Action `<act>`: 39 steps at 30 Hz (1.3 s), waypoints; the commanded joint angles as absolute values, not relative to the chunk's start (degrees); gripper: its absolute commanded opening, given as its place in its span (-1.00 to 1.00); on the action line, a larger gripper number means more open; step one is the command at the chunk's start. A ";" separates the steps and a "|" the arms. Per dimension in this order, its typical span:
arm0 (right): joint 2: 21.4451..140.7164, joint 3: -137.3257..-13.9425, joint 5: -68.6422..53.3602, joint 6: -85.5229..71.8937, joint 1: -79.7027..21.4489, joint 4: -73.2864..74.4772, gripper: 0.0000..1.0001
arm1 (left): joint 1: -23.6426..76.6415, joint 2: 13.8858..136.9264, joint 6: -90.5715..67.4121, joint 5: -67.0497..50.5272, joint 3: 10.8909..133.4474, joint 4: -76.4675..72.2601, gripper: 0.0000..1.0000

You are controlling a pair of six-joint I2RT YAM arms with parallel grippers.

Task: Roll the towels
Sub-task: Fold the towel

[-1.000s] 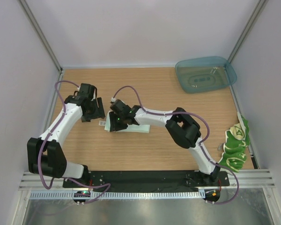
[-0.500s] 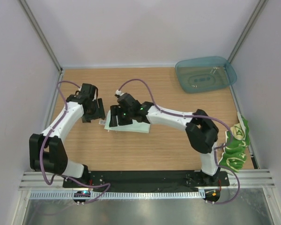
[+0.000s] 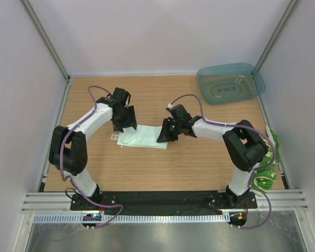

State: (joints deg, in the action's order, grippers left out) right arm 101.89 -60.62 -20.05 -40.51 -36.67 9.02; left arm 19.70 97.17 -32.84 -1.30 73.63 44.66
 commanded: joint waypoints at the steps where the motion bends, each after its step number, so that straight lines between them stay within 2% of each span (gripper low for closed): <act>1: 103.71 -58.72 -28.29 -41.13 -35.95 2.56 -0.69 | 19.95 99.93 -36.73 -7.29 73.57 40.17 0.29; 8: 104.59 -52.13 -30.94 -42.36 -31.30 0.35 -0.71 | 19.69 103.79 -37.09 -6.60 68.73 36.30 0.28; 13: 103.71 -48.61 -31.55 -41.49 -29.27 0.35 -0.70 | 18.99 106.43 -36.22 -1.95 67.24 35.60 0.27; 24: 101.70 -48.25 -33.92 -38.58 -27.42 2.64 -0.69 | 18.98 106.35 -34.81 3.78 67.94 37.09 0.25; 33: 96.33 -58.43 -42.97 -39.54 -27.51 3.61 -0.65 | 25.13 101.88 -32.34 11.68 77.25 46.49 0.31; 39: 102.64 -65.47 -43.95 -43.85 -27.16 -1.30 -0.70 | 26.54 97.74 -32.69 11.26 78.05 47.91 0.33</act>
